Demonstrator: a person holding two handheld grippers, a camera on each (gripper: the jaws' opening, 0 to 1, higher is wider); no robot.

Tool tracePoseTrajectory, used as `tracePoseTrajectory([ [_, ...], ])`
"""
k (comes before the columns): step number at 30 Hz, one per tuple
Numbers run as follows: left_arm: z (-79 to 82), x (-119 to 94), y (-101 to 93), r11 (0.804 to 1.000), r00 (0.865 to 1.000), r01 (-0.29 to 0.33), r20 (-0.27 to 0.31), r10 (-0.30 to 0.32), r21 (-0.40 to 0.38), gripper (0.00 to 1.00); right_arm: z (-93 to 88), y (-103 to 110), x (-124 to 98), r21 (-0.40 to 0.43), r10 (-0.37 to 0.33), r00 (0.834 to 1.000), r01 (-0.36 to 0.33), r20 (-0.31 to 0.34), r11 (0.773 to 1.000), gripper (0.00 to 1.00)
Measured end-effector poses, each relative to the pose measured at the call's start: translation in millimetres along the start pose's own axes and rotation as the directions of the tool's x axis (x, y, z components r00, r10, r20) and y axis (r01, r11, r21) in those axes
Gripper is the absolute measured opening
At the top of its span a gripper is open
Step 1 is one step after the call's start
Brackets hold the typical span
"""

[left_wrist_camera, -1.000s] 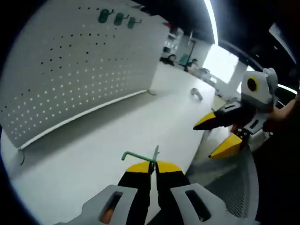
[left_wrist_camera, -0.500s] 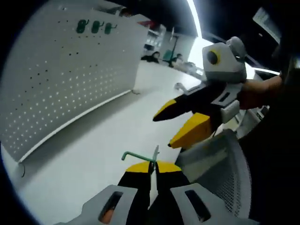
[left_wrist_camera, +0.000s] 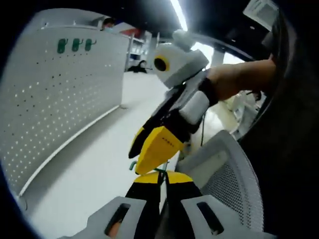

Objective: Insert the hook assembly into the mounting plate slot until the hook locks in place.

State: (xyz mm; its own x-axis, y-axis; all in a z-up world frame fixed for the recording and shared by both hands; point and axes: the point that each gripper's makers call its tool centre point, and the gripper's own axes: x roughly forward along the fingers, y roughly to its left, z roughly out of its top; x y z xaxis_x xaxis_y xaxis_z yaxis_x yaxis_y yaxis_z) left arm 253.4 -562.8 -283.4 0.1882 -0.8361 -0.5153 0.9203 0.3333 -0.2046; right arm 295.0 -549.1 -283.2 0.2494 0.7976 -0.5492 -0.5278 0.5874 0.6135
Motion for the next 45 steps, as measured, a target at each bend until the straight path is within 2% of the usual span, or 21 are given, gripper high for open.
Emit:
tracePoseTrajectory([
  [4,7.5,-1.5,-1.4,0.999,0.999,0.028,0.027,-0.029,0.034,0.02,-6.5,2.2,2.9,0.066,0.037,0.998,-0.033,-0.055,0.997,0.19],
  [9,13.2,-2.1,-3.2,0.996,0.997,0.054,0.046,-0.057,0.066,0.02,-7.5,6.5,5.5,0.115,0.078,0.993,-0.068,-0.086,0.991,0.07],
  [12,14.6,-2.2,-7.1,0.992,0.995,0.087,0.048,-0.091,0.087,0.02,-9.1,11.9,6.4,0.159,0.114,0.988,-0.096,-0.106,0.983,0.04],
  [19,13.8,-6.1,-8.3,0.989,0.992,0.111,0.047,-0.116,0.101,0.02,-11.9,14.8,7.5,0.217,0.155,0.98,-0.125,-0.128,0.968,0.03],
  [24,14.7,-6.2,-7.0,0.988,0.991,0.116,0.051,-0.121,0.104,0.02,-10.4,16.7,7.0,0.256,0.168,0.979,-0.133,-0.119,0.957,0.01],
  [27,15.0,-3.3,-4.1,0.99,0.993,0.1,0.05,-0.106,0.102,0.03,-5.9,15.6,6.7,0.244,0.164,0.982,-0.136,-0.096,0.96,0.0],
  [30,15.1,-1.6,3.6,0.996,0.996,0.069,0.057,-0.072,0.056,0.05,0.6,12.6,5.8,0.21,0.14,0.988,-0.124,-0.065,0.97,0.0],
  [31,16.8,-1.4,6.9,0.999,0.996,0.052,0.068,-0.052,0.006,0.05,2.5,11.5,5.6,0.205,0.131,0.99,-0.118,-0.055,0.972,0.0],
  [35,20.9,-2.8,22.0,0.996,0.996,-0.017,0.09,0.025,-0.088,0.09,17.6,4.2,2.8,0.21,0.079,0.996,-0.084,0.032,0.974,0.0],
  [37,19.8,-3.6,29.6,0.99,0.994,-0.054,0.086,0.066,-0.132,0.21,27.0,-6.3,0.2,0.17,0.012,0.996,-0.026,0.086,0.985,0.0],
  [38,18.2,-3.7,35.5,0.977,0.992,-0.085,0.078,0.102,-0.193,0.31,36.1,-13.9,-2.5,0.124,-0.044,0.989,0.026,0.143,0.992,0.0],
  [39,16.3,-3.4,38.0,0.968,0.991,-0.095,0.067,0.113,-0.232,0.44,41.6,-18.1,-5.2,0.094,-0.078,0.981,0.061,0.179,0.994,0.0],
  [40,14.6,-3.5,41.5,0.957,0.99,-0.114,0.055,0.133,-0.267,0.52,44.8,-21.2,-7.7,0.073,-0.104,0.975,0.091,0.198,0.993,0.0],
  [41,13.6,-4.1,44.8,0.946,0.987,-0.135,0.048,0.156,-0.294,0.58,53.2,-26.7,-11.8,0.046,-0.148,0.957,0.14,0.25,0.989,0.0],
  [43,11.0,-4.5,51.0,0.935,0.982,-0.161,0.039,0.183,-0.317,0.65,60.7,-27.5,-16.1,0.053,-0.172,0.939,0.163,0.298,0.985,0.0],
  [45,13.1,-5.7,57.8,0.927,0.974,-0.194,0.051,0.221,-0.322,0.7,70.6,-30.0,-21.6,0.04,-0.2,0.913,0.199,0.356,0.979,0.0],
])
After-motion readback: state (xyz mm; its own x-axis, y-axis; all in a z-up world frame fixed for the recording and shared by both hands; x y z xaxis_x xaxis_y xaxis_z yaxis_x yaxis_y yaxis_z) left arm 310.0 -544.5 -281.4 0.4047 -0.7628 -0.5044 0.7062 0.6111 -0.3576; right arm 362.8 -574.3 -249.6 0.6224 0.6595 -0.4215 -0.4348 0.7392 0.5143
